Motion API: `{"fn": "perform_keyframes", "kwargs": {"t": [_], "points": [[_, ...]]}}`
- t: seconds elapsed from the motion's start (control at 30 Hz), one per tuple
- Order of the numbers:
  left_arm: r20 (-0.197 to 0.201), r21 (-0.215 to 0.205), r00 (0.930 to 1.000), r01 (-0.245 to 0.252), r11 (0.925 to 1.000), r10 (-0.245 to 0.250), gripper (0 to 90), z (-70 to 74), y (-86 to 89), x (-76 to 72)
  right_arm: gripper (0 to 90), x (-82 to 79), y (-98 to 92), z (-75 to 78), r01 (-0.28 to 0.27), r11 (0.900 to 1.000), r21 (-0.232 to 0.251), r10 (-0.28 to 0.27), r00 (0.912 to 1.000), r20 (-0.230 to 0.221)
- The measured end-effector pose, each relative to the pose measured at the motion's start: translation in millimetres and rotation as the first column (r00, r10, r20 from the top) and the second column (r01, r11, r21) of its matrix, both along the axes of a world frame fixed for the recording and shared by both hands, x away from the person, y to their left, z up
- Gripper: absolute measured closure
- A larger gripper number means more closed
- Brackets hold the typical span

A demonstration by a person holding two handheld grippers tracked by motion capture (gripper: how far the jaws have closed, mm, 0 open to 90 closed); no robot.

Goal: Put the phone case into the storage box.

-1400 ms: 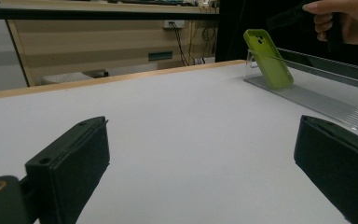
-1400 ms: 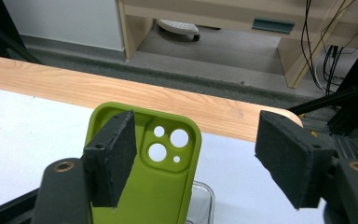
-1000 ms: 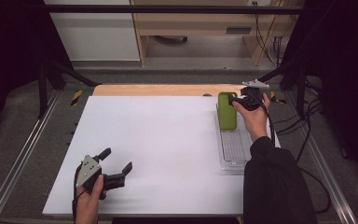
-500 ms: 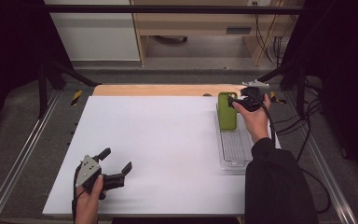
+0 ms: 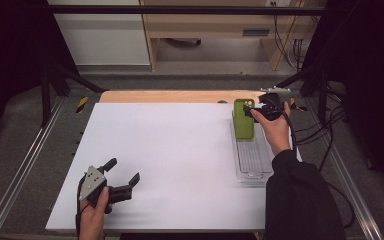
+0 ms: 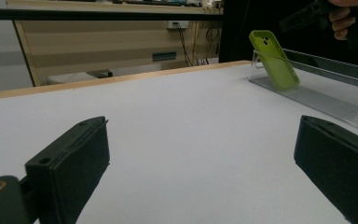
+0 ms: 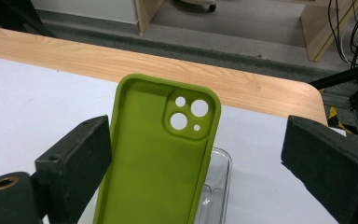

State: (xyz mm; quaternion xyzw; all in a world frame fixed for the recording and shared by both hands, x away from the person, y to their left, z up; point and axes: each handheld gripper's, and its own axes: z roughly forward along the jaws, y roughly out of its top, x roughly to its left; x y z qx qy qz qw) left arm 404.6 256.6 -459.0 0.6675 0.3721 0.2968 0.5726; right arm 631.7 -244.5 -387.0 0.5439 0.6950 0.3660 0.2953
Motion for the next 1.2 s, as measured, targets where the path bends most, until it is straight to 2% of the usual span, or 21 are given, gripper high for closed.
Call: {"fn": "perform_keyframes", "kwargs": {"t": [0.17,0.43,0.63,0.8,0.9,1.0,1.13,1.2], "points": [[0.000,-0.001,1.0000,-0.004,1.0000,0.004,2.8,0.0,1.4,0.4,7.2,-3.6,1.6,3.0,-0.015,1.000,0.005,0.015,0.9999,-0.005],[0.007,0.007,0.9997,-0.022,0.9997,0.022,2.8,1.2,7.0,-0.4,6.8,-13.1,1.1,12.2,-0.036,0.999,0.040,0.035,0.9993,0.015],[0.016,0.018,0.9988,-0.047,0.9987,0.047,2.7,2.6,15.6,-0.7,6.7,-19.0,-0.8,18.6,-0.044,0.997,0.068,0.042,0.9985,0.034],[0.016,0.009,0.9978,-0.064,0.9979,0.064,2.6,3.1,25.3,0.0,6.6,-23.5,-2.9,24.3,-0.052,0.995,0.089,0.047,0.9974,0.055],[0.020,0.032,0.9970,-0.076,0.9966,0.075,2.6,2.9,31.1,-0.5,6.6,-26.3,-3.5,27.1,-0.058,0.994,0.096,0.052,0.9966,0.064],[0.016,0.034,0.9966,-0.081,0.9962,0.080,2.6,2.1,37.2,-0.8,6.6,-29.1,-4.2,28.7,-0.062,0.993,0.099,0.055,0.9960,0.070],[0.006,-0.008,0.9952,-0.097,0.9952,0.098,2.6,2.3,44.9,-1.2,6.5,-32.8,-5.6,30.3,-0.065,0.991,0.114,0.056,0.9952,0.080],[0.006,-0.007,0.9950,-0.099,0.9950,0.099,2.6,2.2,45.1,-1.1,6.5,-34.7,-6.2,31.2,-0.066,0.991,0.116,0.056,0.9950,0.082]]}}
